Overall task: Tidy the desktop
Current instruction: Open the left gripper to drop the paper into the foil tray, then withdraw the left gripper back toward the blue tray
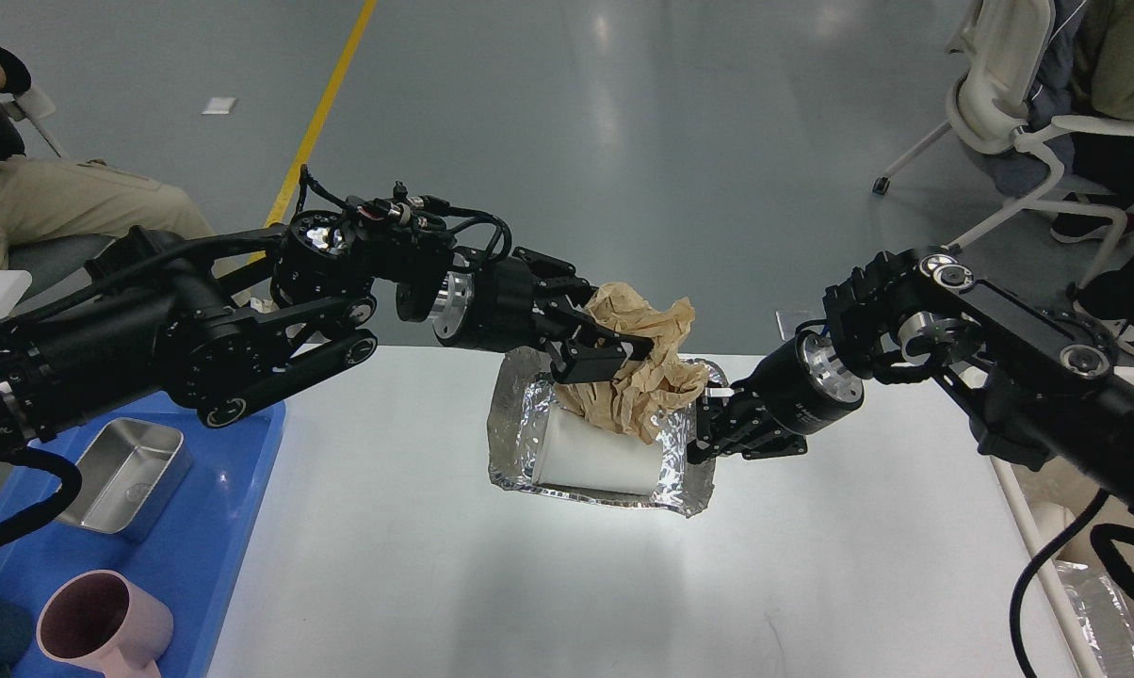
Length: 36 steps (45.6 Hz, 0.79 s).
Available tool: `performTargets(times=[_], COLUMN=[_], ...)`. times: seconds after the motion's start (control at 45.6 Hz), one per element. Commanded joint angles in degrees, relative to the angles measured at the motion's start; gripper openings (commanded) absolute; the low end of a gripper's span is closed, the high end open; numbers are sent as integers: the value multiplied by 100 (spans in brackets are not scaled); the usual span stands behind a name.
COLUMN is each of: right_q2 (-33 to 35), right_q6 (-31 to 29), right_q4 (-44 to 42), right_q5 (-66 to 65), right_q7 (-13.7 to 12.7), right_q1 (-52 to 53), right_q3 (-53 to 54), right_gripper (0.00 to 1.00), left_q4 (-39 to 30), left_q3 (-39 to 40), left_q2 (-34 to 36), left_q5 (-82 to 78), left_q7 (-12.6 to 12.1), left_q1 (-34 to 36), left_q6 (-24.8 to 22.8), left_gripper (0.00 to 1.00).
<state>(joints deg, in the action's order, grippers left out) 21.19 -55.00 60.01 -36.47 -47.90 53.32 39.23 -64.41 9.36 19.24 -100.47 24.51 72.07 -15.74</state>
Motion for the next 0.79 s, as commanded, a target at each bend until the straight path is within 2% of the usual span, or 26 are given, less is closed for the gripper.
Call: performTargets(times=[0.0,0.154,0.241,0.614,0.768], right_q2=[69,139,174,201,210], right_q6=[0,0,0,0,0], right_q4=[2,-7,-7,-7,-7], right_q5=[0,0,0,0,0], right_q7=[0,0,0,0,0], right_q1=[-23,-67,-76,-85,-93], right_q3=[6,6,6,6,6], right_gripper=[0,0,0,0,0], left_q4=[-10,-37,-133,-573,-880], left_q3=[92,628,1067,2807,3466], left_q2=[10,115,422,1793,2321], left_q5=[405,1029,1267,2321,2989], left_q7=[-25,-218,-359,-394,-579], left_q1=[-35,-359,-684,-2407,-3145], left_q6=[80,80,71,36,80], left_gripper=[91,94,96,97,97])
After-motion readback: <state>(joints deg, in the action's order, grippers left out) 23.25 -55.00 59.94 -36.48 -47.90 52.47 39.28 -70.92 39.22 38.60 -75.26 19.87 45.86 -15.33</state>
